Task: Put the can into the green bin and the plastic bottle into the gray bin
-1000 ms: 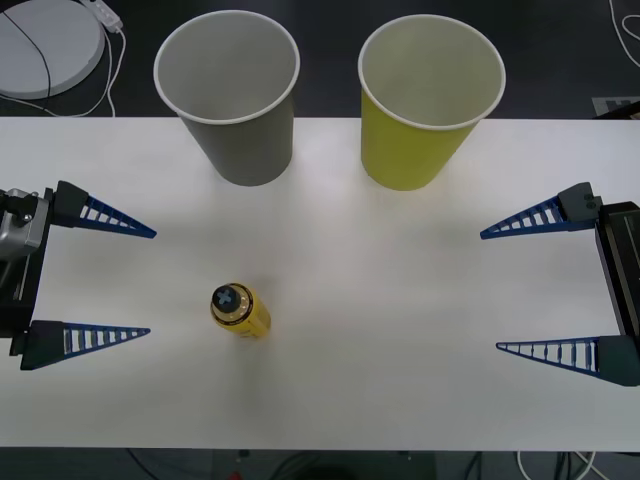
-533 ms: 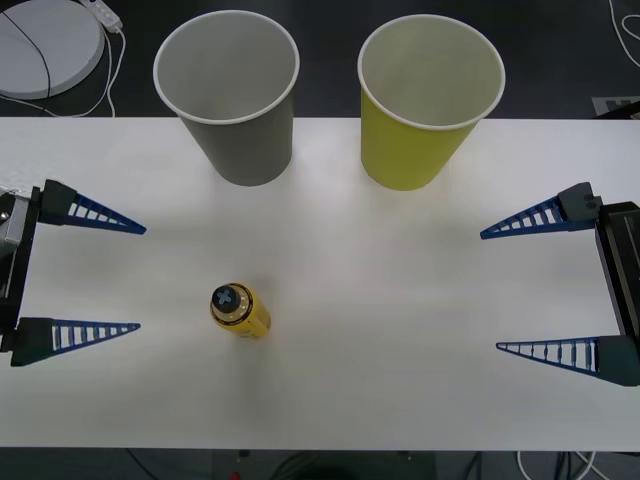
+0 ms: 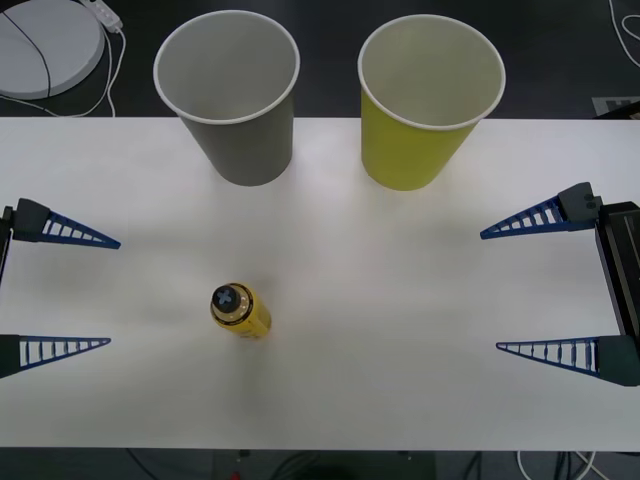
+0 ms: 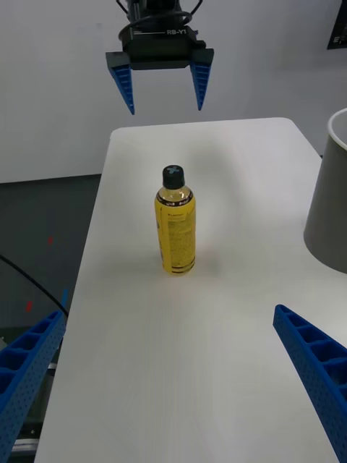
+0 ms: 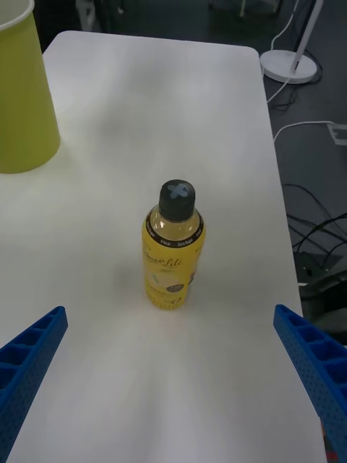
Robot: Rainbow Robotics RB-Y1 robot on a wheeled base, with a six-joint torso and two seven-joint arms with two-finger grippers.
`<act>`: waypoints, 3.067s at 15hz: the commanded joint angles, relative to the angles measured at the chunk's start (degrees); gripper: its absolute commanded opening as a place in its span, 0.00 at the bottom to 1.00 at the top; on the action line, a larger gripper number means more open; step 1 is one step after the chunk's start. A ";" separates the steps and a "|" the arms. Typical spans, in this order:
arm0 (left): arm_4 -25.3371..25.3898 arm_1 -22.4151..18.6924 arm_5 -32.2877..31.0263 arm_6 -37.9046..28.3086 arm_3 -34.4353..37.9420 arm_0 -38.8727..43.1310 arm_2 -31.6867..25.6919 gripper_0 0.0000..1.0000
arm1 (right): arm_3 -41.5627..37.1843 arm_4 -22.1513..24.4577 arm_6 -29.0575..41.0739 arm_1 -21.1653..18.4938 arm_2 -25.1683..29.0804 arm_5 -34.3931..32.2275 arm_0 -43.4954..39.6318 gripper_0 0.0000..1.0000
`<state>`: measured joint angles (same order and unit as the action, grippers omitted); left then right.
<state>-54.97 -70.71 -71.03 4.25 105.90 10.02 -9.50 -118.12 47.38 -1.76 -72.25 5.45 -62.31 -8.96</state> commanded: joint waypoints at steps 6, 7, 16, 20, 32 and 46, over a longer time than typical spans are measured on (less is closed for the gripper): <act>0.39 4.97 -6.05 7.18 -11.77 -0.09 0.97 1.00 | 0.00 -0.01 0.00 0.00 0.00 0.00 0.00 1.00; 0.83 4.97 -6.05 7.70 -13.00 -0.62 2.03 1.00 | 0.00 -0.01 0.00 0.00 0.00 0.00 0.00 1.00; 2.32 6.81 -3.42 17.81 -19.24 -3.87 10.55 1.00 | 0.00 -0.01 0.00 0.00 0.00 0.00 0.00 1.00; 0.30 10.06 -3.15 18.69 -19.24 -3.87 10.55 1.00 | 0.00 -0.01 0.00 0.00 0.00 0.00 0.00 1.00; -6.20 21.40 -1.48 18.25 -19.15 -5.89 10.73 1.00 | 0.00 -0.01 0.00 0.00 0.00 0.00 0.00 1.00; -9.98 29.22 3.70 17.90 -18.53 -9.41 15.48 1.00 | 0.00 -0.01 0.00 0.00 0.00 0.00 0.00 1.00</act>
<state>-64.67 -42.11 -67.35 22.11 87.36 0.64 5.97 -118.12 47.38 -1.76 -72.25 5.45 -62.31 -8.96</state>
